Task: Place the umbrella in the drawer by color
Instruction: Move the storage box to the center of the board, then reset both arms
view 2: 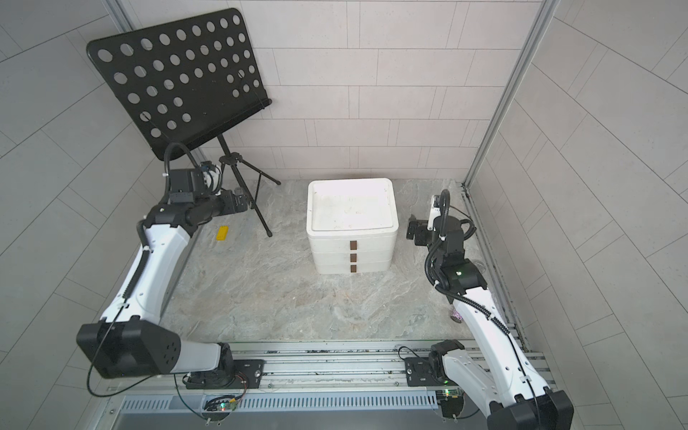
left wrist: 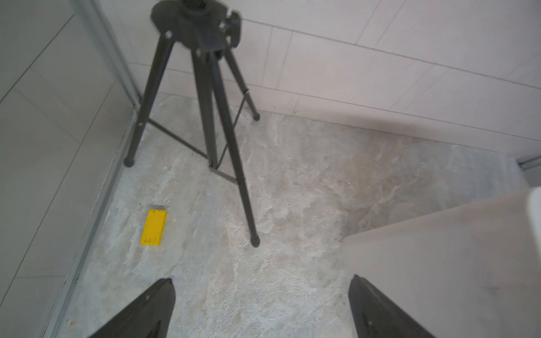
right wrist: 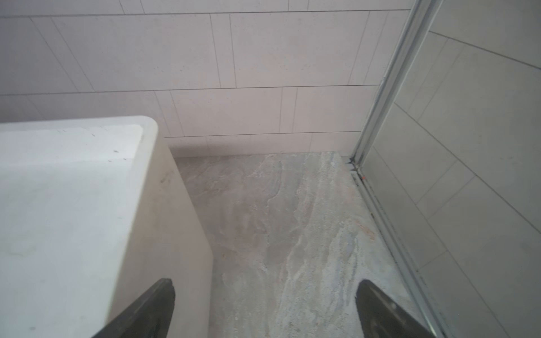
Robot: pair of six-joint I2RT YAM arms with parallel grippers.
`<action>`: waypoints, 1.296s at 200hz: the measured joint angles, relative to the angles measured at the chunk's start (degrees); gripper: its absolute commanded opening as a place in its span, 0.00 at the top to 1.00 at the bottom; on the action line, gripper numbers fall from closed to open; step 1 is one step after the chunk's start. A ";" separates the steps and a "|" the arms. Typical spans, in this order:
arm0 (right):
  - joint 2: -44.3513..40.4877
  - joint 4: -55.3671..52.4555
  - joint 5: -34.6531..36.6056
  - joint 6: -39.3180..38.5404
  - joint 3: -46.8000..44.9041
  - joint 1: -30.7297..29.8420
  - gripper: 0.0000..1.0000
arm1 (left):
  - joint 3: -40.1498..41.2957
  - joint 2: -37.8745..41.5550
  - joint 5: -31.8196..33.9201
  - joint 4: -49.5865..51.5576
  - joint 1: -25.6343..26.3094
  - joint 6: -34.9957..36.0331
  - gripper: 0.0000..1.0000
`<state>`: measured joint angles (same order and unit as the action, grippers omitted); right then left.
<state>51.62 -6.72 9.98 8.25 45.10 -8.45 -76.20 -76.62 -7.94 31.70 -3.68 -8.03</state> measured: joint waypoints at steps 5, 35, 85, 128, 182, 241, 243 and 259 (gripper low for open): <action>-0.28 1.03 0.85 -0.61 -1.46 0.37 0.00 | 3.23 1.25 1.75 -2.08 -0.04 -0.17 0.00; -1.79 9.99 5.57 -2.97 -11.39 2.67 0.00 | 20.92 6.08 9.53 -14.43 -0.11 -0.92 0.00; -1.31 22.25 9.77 -3.30 -22.53 3.80 0.00 | 40.81 6.95 16.44 -35.10 -0.11 -0.76 0.00; 3.74 34.21 11.43 -2.97 -29.64 4.00 0.01 | 47.69 4.17 17.66 -49.27 -0.11 -0.70 0.00; 16.00 51.52 11.56 -2.84 -34.84 4.28 0.01 | 53.18 -1.33 17.70 -63.30 0.35 -0.52 0.00; 36.63 69.77 7.13 -2.40 -34.12 5.73 0.01 | 56.33 -12.48 18.71 -77.44 4.57 3.02 0.00; 37.24 70.10 6.97 -2.38 -33.99 5.81 0.01 | 56.19 -12.41 18.71 -77.18 4.57 3.06 0.00; 38.71 69.02 5.57 -2.36 -32.35 6.34 0.01 | 54.10 -12.13 19.02 -76.15 4.83 3.63 0.00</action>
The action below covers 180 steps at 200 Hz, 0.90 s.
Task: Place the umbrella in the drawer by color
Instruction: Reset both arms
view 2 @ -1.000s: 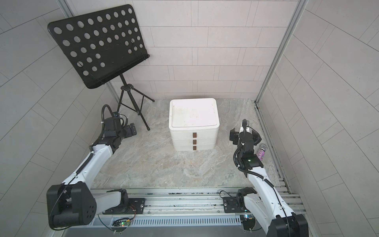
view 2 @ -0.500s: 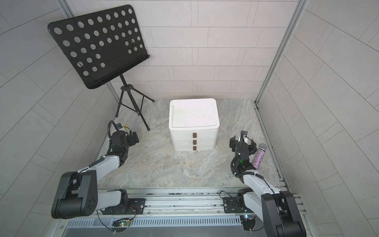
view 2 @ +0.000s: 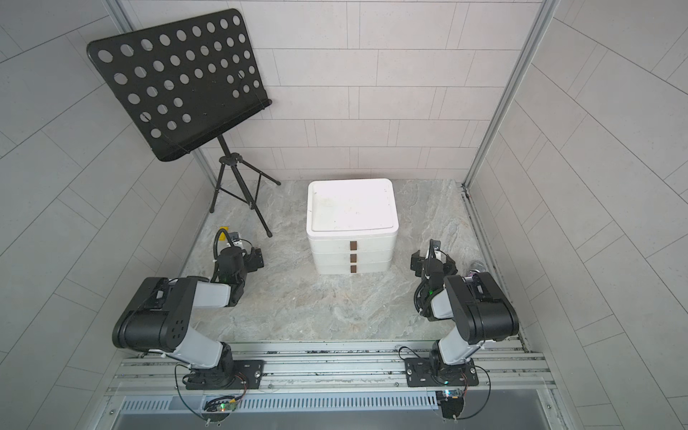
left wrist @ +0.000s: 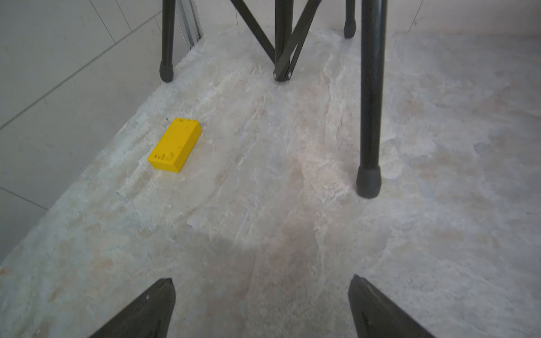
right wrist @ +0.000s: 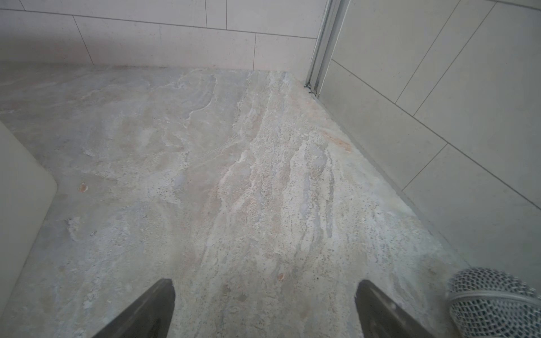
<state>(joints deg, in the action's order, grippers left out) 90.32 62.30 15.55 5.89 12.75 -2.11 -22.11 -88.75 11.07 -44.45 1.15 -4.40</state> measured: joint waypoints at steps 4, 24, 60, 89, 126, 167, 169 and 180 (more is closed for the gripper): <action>-0.26 -0.83 -0.24 0.07 0.59 0.11 0.01 | -0.55 0.02 0.02 0.09 0.13 0.15 0.00; -1.33 -5.88 -1.86 0.37 6.08 1.20 0.01 | -2.10 0.42 0.48 0.48 0.39 0.46 0.00; -1.86 -9.44 -3.23 0.55 9.29 1.53 0.00 | -2.21 0.48 0.76 1.66 0.57 0.90 0.00; -1.86 -11.76 -3.74 0.52 9.29 1.53 0.00 | -2.21 0.48 0.81 1.73 0.63 1.05 0.00; -1.86 -12.72 -3.82 0.52 9.29 1.53 0.00 | -2.21 0.48 0.83 1.75 0.63 1.07 0.00; -1.86 -12.85 -3.89 0.52 9.29 1.53 0.00 | -2.21 0.48 1.09 1.90 0.94 1.38 0.00; -1.86 -12.85 -3.89 0.52 9.29 1.53 0.00 | -2.21 0.48 1.09 1.90 0.98 1.40 0.00; -1.86 -12.85 -3.91 0.52 9.29 1.53 0.00 | -2.21 0.48 1.18 1.90 1.18 1.46 0.00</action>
